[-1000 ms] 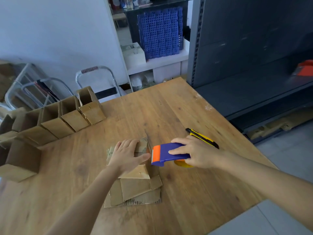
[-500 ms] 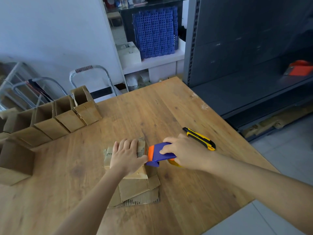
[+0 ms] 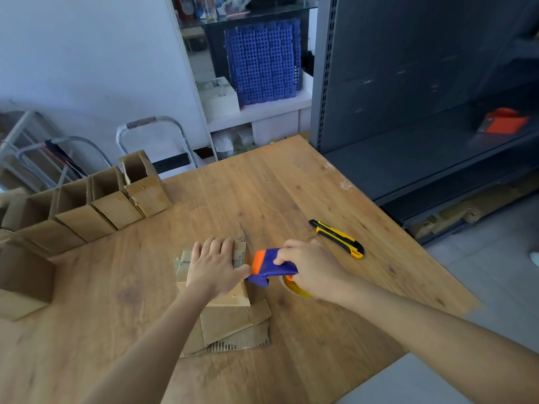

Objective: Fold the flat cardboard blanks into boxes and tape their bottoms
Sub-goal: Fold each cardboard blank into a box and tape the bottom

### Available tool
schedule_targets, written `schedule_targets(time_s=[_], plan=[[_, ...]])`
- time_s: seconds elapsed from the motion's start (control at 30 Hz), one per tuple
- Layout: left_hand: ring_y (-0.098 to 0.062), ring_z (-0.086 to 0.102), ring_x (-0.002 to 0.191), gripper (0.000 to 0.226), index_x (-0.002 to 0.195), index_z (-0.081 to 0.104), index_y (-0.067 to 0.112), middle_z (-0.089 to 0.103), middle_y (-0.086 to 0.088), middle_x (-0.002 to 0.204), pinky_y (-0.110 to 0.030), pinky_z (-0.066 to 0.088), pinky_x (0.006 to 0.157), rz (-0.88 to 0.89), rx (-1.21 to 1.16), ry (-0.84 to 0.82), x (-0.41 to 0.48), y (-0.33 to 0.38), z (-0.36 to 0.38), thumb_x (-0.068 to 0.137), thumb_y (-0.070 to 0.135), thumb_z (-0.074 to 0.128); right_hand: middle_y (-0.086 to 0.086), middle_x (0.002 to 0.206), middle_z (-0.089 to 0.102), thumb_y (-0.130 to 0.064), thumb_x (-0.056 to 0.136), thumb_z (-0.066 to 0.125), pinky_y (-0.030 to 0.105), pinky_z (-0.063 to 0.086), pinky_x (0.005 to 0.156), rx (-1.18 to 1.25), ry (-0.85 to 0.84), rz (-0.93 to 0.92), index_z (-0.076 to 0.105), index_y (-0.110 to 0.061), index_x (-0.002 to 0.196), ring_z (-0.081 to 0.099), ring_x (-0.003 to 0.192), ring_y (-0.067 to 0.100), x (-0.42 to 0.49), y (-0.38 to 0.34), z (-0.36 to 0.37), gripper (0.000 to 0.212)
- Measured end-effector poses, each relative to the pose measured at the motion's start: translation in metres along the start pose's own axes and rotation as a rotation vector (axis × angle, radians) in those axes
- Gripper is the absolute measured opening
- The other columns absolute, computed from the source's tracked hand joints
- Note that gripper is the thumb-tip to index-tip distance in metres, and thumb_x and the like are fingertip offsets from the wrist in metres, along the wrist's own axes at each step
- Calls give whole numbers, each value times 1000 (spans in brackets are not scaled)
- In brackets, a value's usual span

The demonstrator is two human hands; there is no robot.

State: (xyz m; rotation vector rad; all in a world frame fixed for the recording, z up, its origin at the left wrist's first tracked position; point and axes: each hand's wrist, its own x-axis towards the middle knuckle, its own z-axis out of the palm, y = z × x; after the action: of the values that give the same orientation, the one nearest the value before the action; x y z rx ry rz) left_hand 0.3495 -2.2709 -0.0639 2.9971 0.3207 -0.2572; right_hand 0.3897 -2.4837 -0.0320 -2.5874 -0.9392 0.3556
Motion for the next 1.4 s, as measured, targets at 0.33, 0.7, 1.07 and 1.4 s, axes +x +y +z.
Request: schedule_targets(time_s=[0.33, 0.7, 1.07, 1.4], plan=[[-21, 6, 145, 83, 146, 22, 24, 27, 1, 150, -45, -1, 118, 0, 7, -14, -7, -2, -2, 74, 65, 20, -9, 95, 64, 2, 80, 57, 22, 45, 67, 382, 26, 340, 71, -23, 102, 58, 87, 13, 12, 39, 3, 36], [-21, 2, 146, 96, 149, 19, 23, 25, 1, 153, -45, -5, 118, -2, 15, -20, -6, -2, -1, 66, 71, 9, -3, 113, 68, -2, 89, 50, 29, 48, 85, 300, 20, 353, 65, -25, 119, 61, 102, 17, 26, 83, 51, 40], [-19, -1, 148, 51, 153, 18, 10, 19, -2, 159, -37, -7, 117, 25, -321, -25, -9, -21, -12, 104, 19, 30, 2, 143, 47, -7, 99, 44, 30, 40, 106, 436, 320, 356, 41, -13, 143, 48, 129, 19, 30, -3, 33, 45], [-28, 57, 109, 101, 134, 31, 7, 56, -10, 122, -39, 53, 80, -453, -278, 125, -12, -30, -4, 68, 79, 57, 3, 104, 68, -8, 98, 43, 25, 45, 77, 483, 285, 331, 65, -10, 113, 62, 99, 20, 40, -80, 54, 27]])
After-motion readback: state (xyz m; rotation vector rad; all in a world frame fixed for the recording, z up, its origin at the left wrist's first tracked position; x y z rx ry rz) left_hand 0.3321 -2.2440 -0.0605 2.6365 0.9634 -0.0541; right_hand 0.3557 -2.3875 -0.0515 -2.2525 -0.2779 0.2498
